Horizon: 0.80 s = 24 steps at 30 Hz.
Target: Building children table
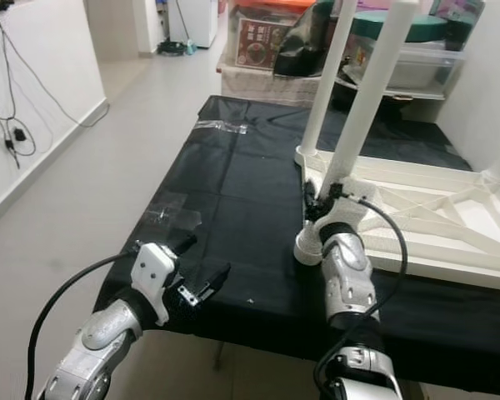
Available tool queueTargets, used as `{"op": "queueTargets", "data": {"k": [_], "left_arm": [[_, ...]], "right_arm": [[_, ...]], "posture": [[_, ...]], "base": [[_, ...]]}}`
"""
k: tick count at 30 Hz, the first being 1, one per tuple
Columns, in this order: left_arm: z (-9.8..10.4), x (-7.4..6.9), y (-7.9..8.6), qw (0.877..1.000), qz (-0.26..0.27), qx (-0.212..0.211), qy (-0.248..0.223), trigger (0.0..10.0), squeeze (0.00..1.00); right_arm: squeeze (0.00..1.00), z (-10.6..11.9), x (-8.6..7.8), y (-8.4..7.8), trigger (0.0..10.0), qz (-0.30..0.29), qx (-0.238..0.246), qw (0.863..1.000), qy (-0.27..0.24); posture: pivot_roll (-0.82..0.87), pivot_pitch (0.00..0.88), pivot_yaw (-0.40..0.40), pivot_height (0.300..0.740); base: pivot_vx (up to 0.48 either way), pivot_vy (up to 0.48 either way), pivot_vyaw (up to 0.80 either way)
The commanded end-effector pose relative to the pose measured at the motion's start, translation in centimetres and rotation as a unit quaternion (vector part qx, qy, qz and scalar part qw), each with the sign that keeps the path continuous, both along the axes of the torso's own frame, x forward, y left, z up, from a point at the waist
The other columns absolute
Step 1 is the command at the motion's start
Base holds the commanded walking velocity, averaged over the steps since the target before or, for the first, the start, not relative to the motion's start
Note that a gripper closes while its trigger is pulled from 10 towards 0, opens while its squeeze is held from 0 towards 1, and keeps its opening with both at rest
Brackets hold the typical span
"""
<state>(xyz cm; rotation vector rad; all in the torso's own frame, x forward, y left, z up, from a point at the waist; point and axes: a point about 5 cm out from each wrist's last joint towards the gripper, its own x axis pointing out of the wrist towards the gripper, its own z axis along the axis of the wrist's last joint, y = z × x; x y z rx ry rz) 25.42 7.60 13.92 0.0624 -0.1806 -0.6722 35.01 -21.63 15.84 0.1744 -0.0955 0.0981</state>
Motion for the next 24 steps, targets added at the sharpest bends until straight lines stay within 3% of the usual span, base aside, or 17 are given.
{"op": "queueTargets", "data": {"k": [1,2,4,5,6,7,8,11,12,15,16,17,18,19,20,24], "left_arm": [[-0.3,0.0,-0.1,1.000,-0.006,0.007,0.002,10.0,0.00],[-0.3,0.0,-0.1,1.000,-0.007,0.007,0.002,10.0,0.00],[-0.3,0.0,-0.1,1.000,-0.007,0.007,0.002,10.0,0.00],[-0.3,0.1,-0.2,1.000,-0.007,0.007,0.001,10.0,0.00],[-0.3,0.1,-0.2,1.000,-0.007,0.007,0.001,10.0,0.00],[-0.3,0.1,-0.2,1.000,-0.007,0.008,0.001,10.0,0.00],[-0.3,0.1,-0.2,1.000,-0.007,0.008,0.001,10.0,0.00],[-0.3,0.0,-0.3,1.000,-0.007,0.008,-0.002,10.0,0.00],[-0.3,0.0,-0.3,1.000,-0.007,0.008,-0.002,10.0,0.00],[-0.3,-0.1,-0.3,1.000,-0.009,0.008,-0.002,10.0,0.00],[-0.3,-0.1,-0.3,1.000,-0.009,0.008,-0.002,10.0,0.00],[-0.3,-0.2,-0.3,1.000,-0.009,0.008,-0.002,10.0,0.00],[-0.3,-0.2,-0.3,1.000,-0.009,0.009,-0.002,10.0,0.00],[-0.4,-0.2,-0.3,1.000,-0.009,0.009,-0.001,10.0,0.00],[-0.4,-0.2,-0.3,1.000,-0.009,0.009,-0.001,10.0,0.00],[-0.4,-0.2,-0.2,1.000,-0.008,0.008,-0.001,10.0,0.00]], "right_arm": [[0.00,-0.2,-0.4,0.7,10.0,0.107,-0.009,0.994,0.015],[0.00,0.2,-1.0,0.9,10.0,0.194,-0.030,0.980,0.018],[0.00,0.2,-1.0,0.9,10.0,0.194,-0.030,0.980,0.018],[0.00,0.3,-1.4,1.4,10.0,0.275,-0.051,0.960,0.028],[0.00,0.3,-1.4,1.4,10.0,0.275,-0.051,0.960,0.028],[0.00,0.3,-1.7,2.0,10.0,0.341,-0.065,0.937,0.040],[0.00,0.3,-1.7,2.0,10.0,0.341,-0.065,0.937,0.040],[0.00,0.3,-1.0,3.9,10.0,0.441,-0.082,0.892,0.056],[0.00,0.3,-1.0,3.9,10.0,0.441,-0.082,0.892,0.056],[0.00,0.0,-0.8,4.8,10.0,0.489,-0.092,0.865,0.066],[0.00,0.0,-0.8,4.8,10.0,0.489,-0.092,0.865,0.066],[0.00,-0.3,-1.0,5.1,10.0,0.503,-0.097,0.856,0.072],[0.00,-0.7,-1.1,5.4,3.2,0.511,-0.104,0.849,0.079],[0.00,-1.0,-1.2,5.5,3.2,0.516,-0.107,0.845,0.087],[0.00,-1.2,-1.3,5.6,0.0,0.518,-0.110,0.844,0.092],[0.00,-1.2,-1.3,5.7,0.0,0.506,-0.099,0.853,0.083]], "posture": [[0.10,0.000,-0.062,0.740],[0.10,0.000,-0.068,0.740],[0.10,0.000,-0.068,0.740],[0.11,0.000,-0.072,0.740],[0.11,0.000,-0.072,0.740],[0.12,0.000,-0.081,0.740],[0.12,0.000,-0.081,0.740],[0.13,0.000,-0.089,0.740],[0.13,0.000,-0.089,0.740],[0.14,0.000,-0.091,0.740],[0.14,0.000,-0.091,0.740],[0.14,0.000,-0.091,0.740],[0.14,0.000,-0.091,0.740],[0.14,0.000,-0.091,0.740],[0.14,0.000,-0.091,0.740],[0.14,0.000,-0.098,0.740]], "base": [[0.000,0.000,0.00],[0.000,0.000,0.00],[0.000,0.000,0.00],[0.000,0.000,0.00],[0.000,0.000,0.00],[0.000,0.000,0.00],[0.000,0.000,0.00],[0.000,0.000,0.00],[0.000,0.000,0.00],[0.000,0.000,0.00],[0.000,0.000,0.00],[0.000,0.000,0.00],[0.000,0.000,0.00],[0.000,0.000,0.00],[0.000,0.000,0.00],[0.000,0.000,0.00]]}}
